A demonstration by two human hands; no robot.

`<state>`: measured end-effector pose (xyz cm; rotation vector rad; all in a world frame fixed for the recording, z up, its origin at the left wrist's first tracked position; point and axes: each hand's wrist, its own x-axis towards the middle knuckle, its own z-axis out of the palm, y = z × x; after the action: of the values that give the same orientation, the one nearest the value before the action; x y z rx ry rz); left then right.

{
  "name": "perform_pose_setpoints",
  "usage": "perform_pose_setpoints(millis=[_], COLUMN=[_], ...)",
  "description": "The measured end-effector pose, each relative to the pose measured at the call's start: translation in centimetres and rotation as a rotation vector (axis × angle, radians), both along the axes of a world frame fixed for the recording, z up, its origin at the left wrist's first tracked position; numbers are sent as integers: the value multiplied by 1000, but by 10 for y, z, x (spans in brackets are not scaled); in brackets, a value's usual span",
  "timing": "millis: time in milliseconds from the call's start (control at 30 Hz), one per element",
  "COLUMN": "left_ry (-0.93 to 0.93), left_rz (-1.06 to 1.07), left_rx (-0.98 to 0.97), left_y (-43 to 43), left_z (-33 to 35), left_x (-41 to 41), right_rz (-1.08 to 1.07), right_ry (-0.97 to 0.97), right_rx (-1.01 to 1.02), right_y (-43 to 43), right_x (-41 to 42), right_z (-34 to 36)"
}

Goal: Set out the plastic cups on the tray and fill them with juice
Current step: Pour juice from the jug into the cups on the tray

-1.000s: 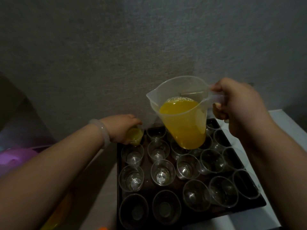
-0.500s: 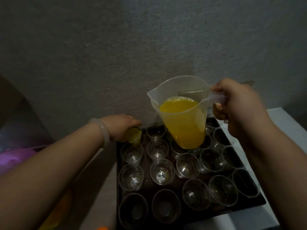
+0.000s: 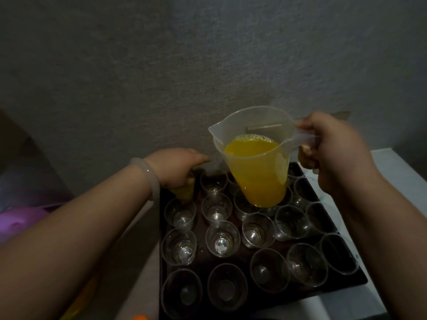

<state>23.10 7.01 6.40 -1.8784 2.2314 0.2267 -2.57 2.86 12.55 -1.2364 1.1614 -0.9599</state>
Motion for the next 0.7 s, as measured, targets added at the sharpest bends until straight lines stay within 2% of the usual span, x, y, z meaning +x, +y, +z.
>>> perform_pose_setpoints(millis=[300,500,700], left_ry=[51,38,77], left_rz=[-26,-58,4], left_rx=[116,114,105], left_y=[-12,-19,-18], left_z=[-28,-28,-24], left_x=[-15,-26,-25], right_rz=[16,40,57], right_ry=[-5,-18,-17], right_rx=[-10,-9,0], right_y=[-8,-8,-8], right_x=[-10,-13,-15], right_z=[-5,-5,-5])
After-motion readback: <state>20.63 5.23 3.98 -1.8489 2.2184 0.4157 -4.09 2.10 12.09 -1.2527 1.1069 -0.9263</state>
